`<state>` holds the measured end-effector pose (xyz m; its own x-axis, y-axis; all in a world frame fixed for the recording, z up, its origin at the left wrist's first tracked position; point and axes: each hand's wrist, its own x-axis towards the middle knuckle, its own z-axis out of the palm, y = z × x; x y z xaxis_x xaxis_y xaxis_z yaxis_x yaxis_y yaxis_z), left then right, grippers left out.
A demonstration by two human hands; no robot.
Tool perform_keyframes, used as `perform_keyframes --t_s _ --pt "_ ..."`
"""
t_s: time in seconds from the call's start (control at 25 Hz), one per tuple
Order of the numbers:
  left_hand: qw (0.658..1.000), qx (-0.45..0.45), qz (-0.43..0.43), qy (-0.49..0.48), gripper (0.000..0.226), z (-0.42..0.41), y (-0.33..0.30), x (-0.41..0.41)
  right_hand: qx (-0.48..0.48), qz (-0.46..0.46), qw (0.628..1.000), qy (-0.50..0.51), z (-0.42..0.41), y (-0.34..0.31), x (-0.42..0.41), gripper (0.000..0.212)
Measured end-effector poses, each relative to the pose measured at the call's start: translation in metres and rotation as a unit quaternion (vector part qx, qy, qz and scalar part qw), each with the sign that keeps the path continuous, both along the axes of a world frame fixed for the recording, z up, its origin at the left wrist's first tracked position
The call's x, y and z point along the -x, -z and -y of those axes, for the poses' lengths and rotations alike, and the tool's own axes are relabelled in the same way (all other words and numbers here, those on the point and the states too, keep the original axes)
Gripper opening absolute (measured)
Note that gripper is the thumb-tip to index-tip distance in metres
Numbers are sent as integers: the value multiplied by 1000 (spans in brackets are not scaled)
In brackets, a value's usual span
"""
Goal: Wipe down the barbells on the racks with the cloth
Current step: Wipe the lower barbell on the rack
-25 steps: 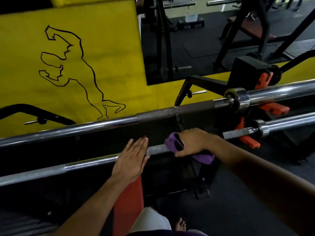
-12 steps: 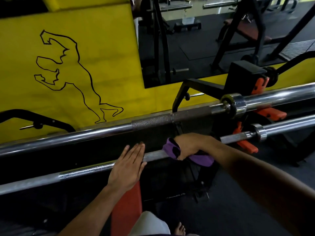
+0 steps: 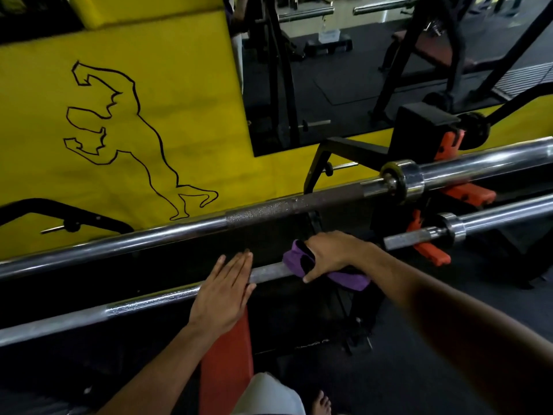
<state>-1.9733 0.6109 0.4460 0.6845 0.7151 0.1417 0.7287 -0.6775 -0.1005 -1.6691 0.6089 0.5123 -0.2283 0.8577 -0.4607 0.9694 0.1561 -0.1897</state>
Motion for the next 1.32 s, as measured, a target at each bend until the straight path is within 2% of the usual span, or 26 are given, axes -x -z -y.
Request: perform_keyframes --t_s 0.04,0.12,0.24,0.32,0.36,0.44,0.52,0.56,0.6,0.68,0.76,0.84,0.92,1.0,1.08,1.2,1.32 --pt "1000 5 -2 -1 61 0 -1 0 -33 -6 999 3 4 3 -1 60" --pt "1000 18 1 -7 60 0 -3 2 -165 -49 985 9 29 22 0 50" --pt "999 35 29 -7 58 3 -7 0 -324 -132 934 74 71 40 8 79" --pt "998 45 38 -6 58 2 -9 1 -373 -166 905 120 89 39 18 83" --pt "998 47 40 -7 58 2 -9 2 -371 -169 902 145 96 34 27 82" --pt "998 54 44 -7 58 1 -9 1 -309 -158 918 189 107 18 49 75" --pt "996 75 50 2 58 -2 -9 2 -217 -135 943 213 114 6 66 53" --pt "995 84 53 12 59 -4 -9 5 -181 -153 943 233 117 6 71 42" --pt "994 90 57 20 60 -4 -9 7 -160 -188 932 265 119 5 73 30" --pt "992 101 79 9 62 -3 -8 17 -153 -288 879 347 120 -2 69 15" --pt "988 109 107 -35 63 1 -5 36 -168 -366 825 396 118 -9 62 19" --pt "985 104 119 -65 63 6 -3 57 -198 -381 807 404 111 -17 56 22" --pt "985 104 115 -76 62 10 -2 68 -247 -342 836 350 100 -20 51 22" --pt "984 108 116 -84 61 12 -1 66 -277 -237 901 237 87 -7 46 63" --pt "981 114 123 -94 61 12 -1 63 -267 -108 944 158 75 8 52 90" --pt "982 115 118 -97 60 11 -1 64 -225 -15 970 89 69 31 68 99" --pt "984 115 113 -78 61 14 -3 62 -224 1 973 64 66 40 63 93"
